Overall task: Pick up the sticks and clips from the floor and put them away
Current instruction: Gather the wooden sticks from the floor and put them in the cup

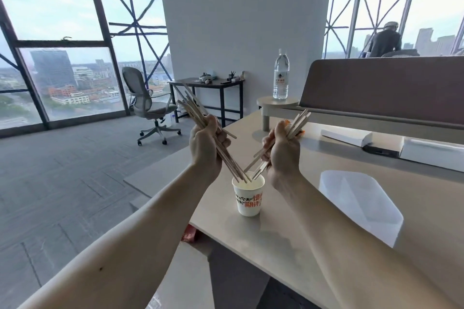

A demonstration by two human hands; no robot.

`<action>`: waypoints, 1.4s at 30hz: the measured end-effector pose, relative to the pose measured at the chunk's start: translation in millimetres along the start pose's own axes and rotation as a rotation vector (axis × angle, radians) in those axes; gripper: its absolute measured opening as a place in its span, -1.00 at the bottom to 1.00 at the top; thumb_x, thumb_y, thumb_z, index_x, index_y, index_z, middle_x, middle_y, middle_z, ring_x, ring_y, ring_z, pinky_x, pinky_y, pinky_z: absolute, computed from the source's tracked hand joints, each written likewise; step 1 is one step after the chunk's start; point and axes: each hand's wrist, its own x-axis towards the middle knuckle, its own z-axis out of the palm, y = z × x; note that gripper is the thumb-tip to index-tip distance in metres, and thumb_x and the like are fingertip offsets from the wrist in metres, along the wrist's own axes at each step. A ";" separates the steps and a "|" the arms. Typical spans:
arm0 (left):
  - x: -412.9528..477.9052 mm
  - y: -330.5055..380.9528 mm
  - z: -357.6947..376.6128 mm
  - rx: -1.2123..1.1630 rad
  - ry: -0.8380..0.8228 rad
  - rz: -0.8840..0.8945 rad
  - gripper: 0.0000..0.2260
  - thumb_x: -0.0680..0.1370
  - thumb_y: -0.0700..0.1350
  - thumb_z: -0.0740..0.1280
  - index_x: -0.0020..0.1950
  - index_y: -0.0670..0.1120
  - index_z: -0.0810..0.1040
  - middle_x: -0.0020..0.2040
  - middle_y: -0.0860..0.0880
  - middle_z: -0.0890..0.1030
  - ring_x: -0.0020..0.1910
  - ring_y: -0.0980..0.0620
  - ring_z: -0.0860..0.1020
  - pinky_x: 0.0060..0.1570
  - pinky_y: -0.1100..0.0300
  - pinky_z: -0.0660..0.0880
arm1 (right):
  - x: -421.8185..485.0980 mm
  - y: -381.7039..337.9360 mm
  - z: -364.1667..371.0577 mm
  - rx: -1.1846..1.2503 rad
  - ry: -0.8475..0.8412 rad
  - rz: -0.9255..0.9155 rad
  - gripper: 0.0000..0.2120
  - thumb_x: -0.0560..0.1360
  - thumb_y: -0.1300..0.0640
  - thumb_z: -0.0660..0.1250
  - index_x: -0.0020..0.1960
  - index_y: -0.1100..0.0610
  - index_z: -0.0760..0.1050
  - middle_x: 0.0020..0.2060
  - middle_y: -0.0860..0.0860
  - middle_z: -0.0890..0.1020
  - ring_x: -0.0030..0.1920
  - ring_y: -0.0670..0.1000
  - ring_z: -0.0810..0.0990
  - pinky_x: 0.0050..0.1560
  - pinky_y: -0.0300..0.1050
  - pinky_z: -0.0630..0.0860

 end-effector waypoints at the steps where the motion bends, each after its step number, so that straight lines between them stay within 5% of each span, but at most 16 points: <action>1: 1.1 -2.4 0.0 0.007 0.005 0.003 -0.85 0.64 -0.22 0.21 -0.13 -0.10 0.44 -0.34 -0.01 0.39 -0.43 0.10 0.35 -0.38 0.19 0.33 | 1.7 2.8 0.5 -0.006 0.011 -0.006 -0.62 0.67 -0.04 0.15 -0.29 0.05 0.37 -0.44 0.03 0.43 -0.49 -0.08 0.33 -0.52 -0.23 0.22; 11: 2.3 -31.7 -7.3 0.071 -0.017 0.022 -0.78 0.65 -0.27 0.15 -0.17 -0.11 0.42 -0.37 -0.01 0.36 -0.42 0.10 0.33 -0.35 0.19 0.28 | 4.3 25.1 0.1 -0.191 0.032 -0.067 -0.49 0.65 -0.04 0.19 -0.43 0.15 0.42 -0.52 0.06 0.46 -0.52 -0.05 0.38 -0.47 -0.17 0.30; 17: 3.0 -46.3 -8.1 0.080 -0.062 0.015 -0.79 0.66 -0.25 0.16 -0.18 -0.11 0.41 -0.38 0.01 0.36 -0.42 0.11 0.33 -0.37 0.20 0.29 | 3.8 30.2 -0.6 -0.288 0.037 -0.068 -0.47 0.65 -0.04 0.17 -0.48 0.11 0.39 -0.54 0.02 0.48 -0.45 -0.03 0.47 -0.18 -0.02 0.44; 21: 2.6 -50.7 -9.7 0.097 -0.074 -0.015 -0.79 0.66 -0.24 0.15 -0.16 -0.11 0.41 -0.38 -0.01 0.35 -0.41 0.10 0.33 -0.36 0.20 0.31 | 3.7 31.6 0.5 -0.255 0.032 -0.048 -0.51 0.65 0.00 0.18 -0.43 0.13 0.34 -0.54 0.04 0.44 -0.51 -0.03 0.41 -0.33 -0.11 0.43; 26: 0.7 -52.2 -11.4 0.114 -0.066 -0.015 -0.80 0.65 -0.27 0.14 -0.14 -0.15 0.45 -0.26 -0.08 0.48 -0.39 0.08 0.37 -0.32 0.18 0.34 | 4.5 37.7 0.1 -0.280 0.019 -0.049 -0.51 0.66 -0.03 0.16 -0.41 0.12 0.38 -0.54 0.04 0.45 -0.51 0.01 0.50 -0.26 0.00 0.55; 33: -1.4 -56.9 -14.5 0.200 -0.024 0.066 -0.79 0.65 -0.27 0.15 -0.14 -0.14 0.47 -0.34 -0.08 0.50 -0.35 0.04 0.44 -0.25 0.16 0.38 | 2.3 40.2 -2.0 -0.338 0.027 -0.057 -0.52 0.66 -0.08 0.14 -0.34 0.16 0.42 -0.51 0.06 0.46 -0.50 0.01 0.49 -0.37 -0.11 0.52; 42: -1.7 -64.3 -24.2 0.339 -0.109 0.027 -0.80 0.68 -0.09 0.16 -0.03 -0.19 0.43 -0.35 -0.08 0.52 -0.41 0.05 0.47 -0.35 0.17 0.44 | 2.9 41.6 -5.1 -0.401 0.050 -0.050 -0.58 0.65 -0.06 0.16 -0.29 0.14 0.43 -0.48 0.08 0.47 -0.50 0.01 0.48 -0.44 -0.17 0.48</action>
